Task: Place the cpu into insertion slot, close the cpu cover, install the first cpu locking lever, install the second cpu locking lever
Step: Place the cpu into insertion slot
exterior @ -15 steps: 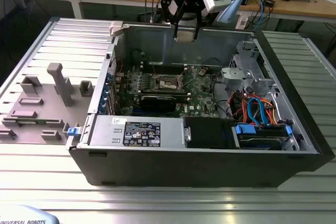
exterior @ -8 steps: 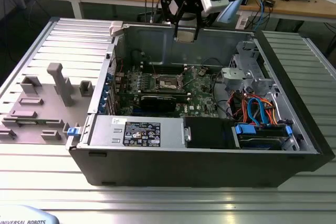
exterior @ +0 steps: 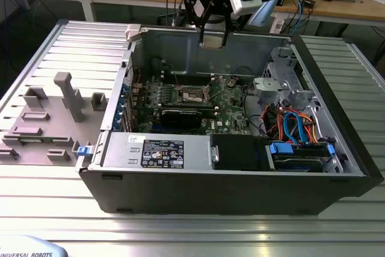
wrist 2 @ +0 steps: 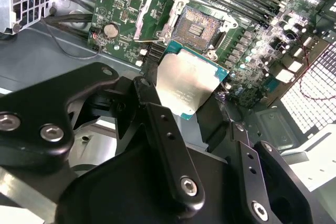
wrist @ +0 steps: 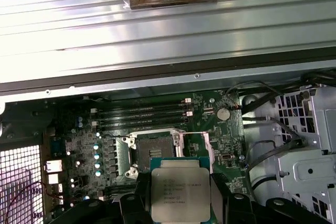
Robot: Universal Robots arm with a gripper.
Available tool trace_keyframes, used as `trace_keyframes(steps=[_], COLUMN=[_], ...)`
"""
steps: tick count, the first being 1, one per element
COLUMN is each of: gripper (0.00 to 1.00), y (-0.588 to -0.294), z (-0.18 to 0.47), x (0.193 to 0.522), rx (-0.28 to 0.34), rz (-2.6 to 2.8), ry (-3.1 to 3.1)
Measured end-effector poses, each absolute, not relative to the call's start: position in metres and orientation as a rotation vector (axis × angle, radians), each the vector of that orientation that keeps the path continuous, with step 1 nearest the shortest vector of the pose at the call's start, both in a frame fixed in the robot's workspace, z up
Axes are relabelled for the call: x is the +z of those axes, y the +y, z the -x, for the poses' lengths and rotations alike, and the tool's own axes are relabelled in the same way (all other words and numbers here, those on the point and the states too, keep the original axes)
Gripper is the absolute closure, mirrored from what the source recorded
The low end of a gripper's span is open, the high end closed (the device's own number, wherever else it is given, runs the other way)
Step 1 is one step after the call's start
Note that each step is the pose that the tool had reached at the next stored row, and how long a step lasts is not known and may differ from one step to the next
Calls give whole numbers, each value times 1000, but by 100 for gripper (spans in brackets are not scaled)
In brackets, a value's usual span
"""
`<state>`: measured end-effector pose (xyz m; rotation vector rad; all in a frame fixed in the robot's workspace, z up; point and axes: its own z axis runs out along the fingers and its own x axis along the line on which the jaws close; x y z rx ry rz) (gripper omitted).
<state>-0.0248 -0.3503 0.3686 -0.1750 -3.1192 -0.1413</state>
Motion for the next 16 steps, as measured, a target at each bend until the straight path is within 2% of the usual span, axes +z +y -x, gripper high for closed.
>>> trace_keyframes(steps=[16], gripper=[46], y=[-350], z=[25], x=[369], rx=[-142], rz=[204], ry=[-3118])
